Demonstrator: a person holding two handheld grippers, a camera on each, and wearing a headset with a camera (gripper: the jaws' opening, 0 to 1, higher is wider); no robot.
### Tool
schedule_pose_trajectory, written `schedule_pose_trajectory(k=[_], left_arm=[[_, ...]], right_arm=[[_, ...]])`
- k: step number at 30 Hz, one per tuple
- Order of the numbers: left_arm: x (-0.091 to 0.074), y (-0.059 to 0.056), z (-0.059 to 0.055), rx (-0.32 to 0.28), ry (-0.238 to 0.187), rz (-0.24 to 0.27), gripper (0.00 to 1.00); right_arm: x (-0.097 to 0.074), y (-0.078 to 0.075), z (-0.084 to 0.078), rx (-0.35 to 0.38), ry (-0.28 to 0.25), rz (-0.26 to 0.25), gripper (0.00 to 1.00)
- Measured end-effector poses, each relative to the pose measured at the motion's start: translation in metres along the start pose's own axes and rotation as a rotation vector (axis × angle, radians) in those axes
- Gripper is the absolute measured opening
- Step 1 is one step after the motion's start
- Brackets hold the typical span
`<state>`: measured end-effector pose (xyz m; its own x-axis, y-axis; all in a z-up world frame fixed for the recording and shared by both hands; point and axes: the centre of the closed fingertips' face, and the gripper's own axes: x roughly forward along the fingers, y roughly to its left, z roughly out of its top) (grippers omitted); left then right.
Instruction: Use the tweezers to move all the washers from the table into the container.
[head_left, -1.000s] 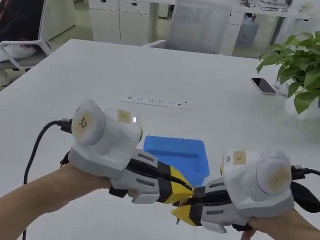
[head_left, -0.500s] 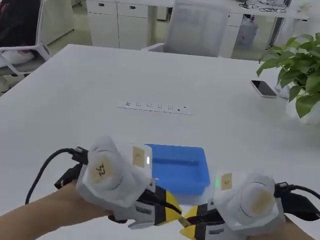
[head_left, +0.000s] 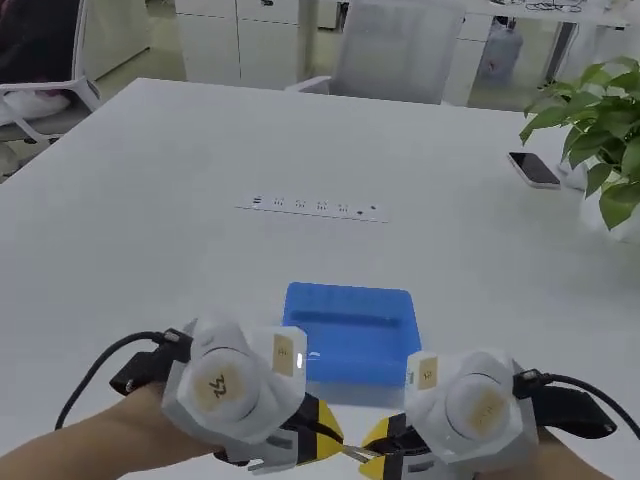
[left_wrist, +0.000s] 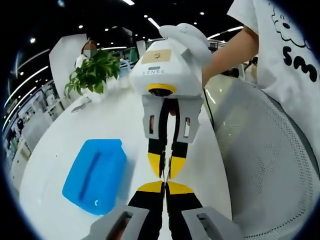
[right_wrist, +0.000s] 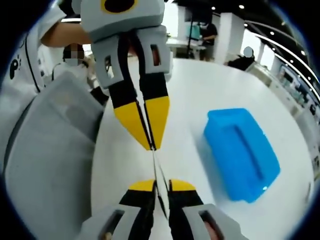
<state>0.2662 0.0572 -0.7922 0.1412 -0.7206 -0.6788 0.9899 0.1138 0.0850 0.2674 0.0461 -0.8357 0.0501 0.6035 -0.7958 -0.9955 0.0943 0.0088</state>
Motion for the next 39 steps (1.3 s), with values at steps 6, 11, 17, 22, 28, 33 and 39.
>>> schedule_pose_trajectory(k=[6,11,17,22,28,33,39], left_arm=[[0.011,-0.001,-0.018,-0.001,0.056,-0.014,0.0],[0.018,-0.006,-0.028,-0.016,0.072,-0.029,0.0],[0.022,-0.005,-0.031,-0.03,0.072,-0.029,0.0],[0.022,-0.003,-0.036,-0.063,0.077,-0.019,0.0],[0.018,0.004,-0.033,-0.104,0.063,0.016,0.0],[0.02,0.006,-0.035,-0.117,0.06,0.011,0.05],[0.028,0.01,-0.043,-0.104,0.08,0.016,0.11]], right_arm=[[0.012,0.0,-0.006,0.105,-0.017,-0.011,0.07],[0.019,-0.003,-0.018,0.133,0.018,-0.029,0.07],[0.021,-0.005,-0.018,0.123,0.008,-0.042,0.05],[0.022,-0.007,-0.018,0.08,0.017,-0.034,0.04],[0.023,-0.008,-0.017,0.0,0.027,-0.032,0.04],[0.023,-0.009,-0.017,-0.023,0.022,-0.018,0.04],[0.024,-0.008,-0.017,-0.089,0.027,0.01,0.03]])
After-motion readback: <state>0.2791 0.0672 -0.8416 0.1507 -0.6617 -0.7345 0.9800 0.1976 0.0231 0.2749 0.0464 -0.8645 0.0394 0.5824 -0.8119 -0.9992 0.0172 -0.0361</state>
